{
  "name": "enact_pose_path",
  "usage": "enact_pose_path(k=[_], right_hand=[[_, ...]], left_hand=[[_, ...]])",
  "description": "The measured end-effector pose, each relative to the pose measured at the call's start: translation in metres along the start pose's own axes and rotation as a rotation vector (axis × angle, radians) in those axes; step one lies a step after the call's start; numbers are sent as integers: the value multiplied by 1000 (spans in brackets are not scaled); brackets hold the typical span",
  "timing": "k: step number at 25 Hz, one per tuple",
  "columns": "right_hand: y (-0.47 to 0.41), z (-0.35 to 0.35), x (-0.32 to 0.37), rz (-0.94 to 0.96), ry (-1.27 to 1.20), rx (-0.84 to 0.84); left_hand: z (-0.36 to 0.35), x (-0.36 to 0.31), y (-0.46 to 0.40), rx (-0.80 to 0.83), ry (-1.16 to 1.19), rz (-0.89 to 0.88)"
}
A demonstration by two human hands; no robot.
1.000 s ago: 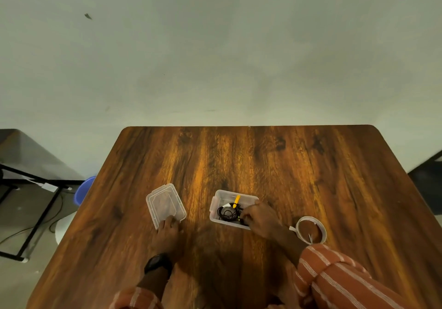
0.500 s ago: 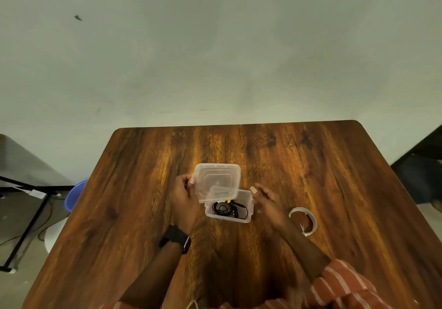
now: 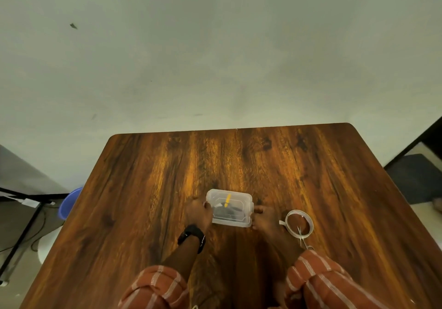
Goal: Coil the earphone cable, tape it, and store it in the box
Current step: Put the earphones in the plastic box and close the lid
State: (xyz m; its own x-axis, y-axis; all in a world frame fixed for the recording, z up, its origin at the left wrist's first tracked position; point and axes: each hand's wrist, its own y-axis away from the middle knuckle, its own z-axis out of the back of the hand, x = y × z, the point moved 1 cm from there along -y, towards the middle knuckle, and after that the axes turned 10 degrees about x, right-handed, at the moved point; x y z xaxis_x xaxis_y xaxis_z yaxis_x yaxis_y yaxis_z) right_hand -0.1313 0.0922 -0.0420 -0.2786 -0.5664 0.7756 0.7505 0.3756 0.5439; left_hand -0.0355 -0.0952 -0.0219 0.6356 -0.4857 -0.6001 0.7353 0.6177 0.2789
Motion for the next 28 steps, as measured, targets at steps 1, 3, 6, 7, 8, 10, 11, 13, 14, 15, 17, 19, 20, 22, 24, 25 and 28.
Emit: enact_pose_path(k=[1,3,6,7,8,10,11,13,14,15,17,19,20,22,24,25,28], right_hand=[[0,-4,0,-19,0,-9],[2,-8,4,-59,-54,-40],[11,-9,10,-162,-196,23],[11,-8,12,-203,-259,67],[9,-7,12,-246,-327,123],[4,-5,10,-334,-456,232],[3,-5,9,-366,-502,260],[1,-6,2,-374,-514,206],[1,-7,-3,-320,-433,117],[2,-9,-5,-224,-305,9],[9,-16,-2,-34,-5,-159],[14,-25,-2,109,360,-262],[15,-27,0,161,491,-282],[15,-25,2,181,564,-218],[13,-20,-1,190,674,-117],[13,-18,-2,206,780,-64],[16,-14,4,250,999,4]], left_hand=[[-1,5,-2,9,-36,-9],[0,13,-5,55,-37,-20],[5,15,-7,140,215,75],[6,16,-10,188,328,136],[7,17,-13,241,430,201],[12,17,-17,346,622,353],[14,18,-18,379,699,418],[16,25,-19,388,724,450],[16,26,-18,358,682,414],[14,27,-17,314,595,355],[6,26,-9,210,296,218],[-1,20,2,134,83,172],[-2,17,4,113,25,178],[-1,15,8,95,-55,177],[1,9,13,126,-186,141],[0,7,15,150,-244,105],[-5,8,22,198,-339,40]])
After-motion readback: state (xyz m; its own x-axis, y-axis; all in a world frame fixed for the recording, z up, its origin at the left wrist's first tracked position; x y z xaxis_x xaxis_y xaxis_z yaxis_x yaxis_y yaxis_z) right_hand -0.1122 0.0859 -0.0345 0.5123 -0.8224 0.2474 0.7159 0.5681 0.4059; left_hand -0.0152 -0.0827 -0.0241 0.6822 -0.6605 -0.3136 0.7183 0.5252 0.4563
